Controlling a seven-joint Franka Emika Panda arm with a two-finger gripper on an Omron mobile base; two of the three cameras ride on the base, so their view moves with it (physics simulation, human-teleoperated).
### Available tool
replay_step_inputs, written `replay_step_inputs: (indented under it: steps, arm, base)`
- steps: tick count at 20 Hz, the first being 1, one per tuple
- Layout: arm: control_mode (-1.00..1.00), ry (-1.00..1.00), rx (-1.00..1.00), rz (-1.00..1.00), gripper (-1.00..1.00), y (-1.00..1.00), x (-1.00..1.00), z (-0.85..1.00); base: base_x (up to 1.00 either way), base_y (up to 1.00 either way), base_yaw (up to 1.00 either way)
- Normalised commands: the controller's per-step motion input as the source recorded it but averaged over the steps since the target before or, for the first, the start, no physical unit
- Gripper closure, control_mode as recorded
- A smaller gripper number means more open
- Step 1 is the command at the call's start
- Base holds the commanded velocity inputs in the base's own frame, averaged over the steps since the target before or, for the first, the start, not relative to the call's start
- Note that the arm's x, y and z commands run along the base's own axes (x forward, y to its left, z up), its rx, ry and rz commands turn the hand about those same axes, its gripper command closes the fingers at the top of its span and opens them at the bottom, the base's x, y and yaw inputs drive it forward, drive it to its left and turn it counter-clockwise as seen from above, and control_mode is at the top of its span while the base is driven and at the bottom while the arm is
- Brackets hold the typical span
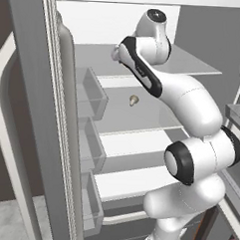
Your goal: Pick up each orange from the fridge and place one orange on each plate on the dining counter.
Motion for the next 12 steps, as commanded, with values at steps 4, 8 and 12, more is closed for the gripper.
replay_step_inputs:
  steps: [4, 8, 12]
  arm:
    - [-1.00, -0.01, 0.00, 0.00, -1.00, 0.00, 0.01, -0.44]
    - [-1.00, -0.06, 0.00, 0.00, -1.00, 0.00, 0.00, -0.54]
    - [-1.00, -0.03, 0.00, 0.00, -1.00, 0.00, 0.01, -0.23]
  base:
    - [0.00, 0.00, 0.00]
    - [0.00, 0.00, 0.00]
    - [0.00, 0.00, 0.00]
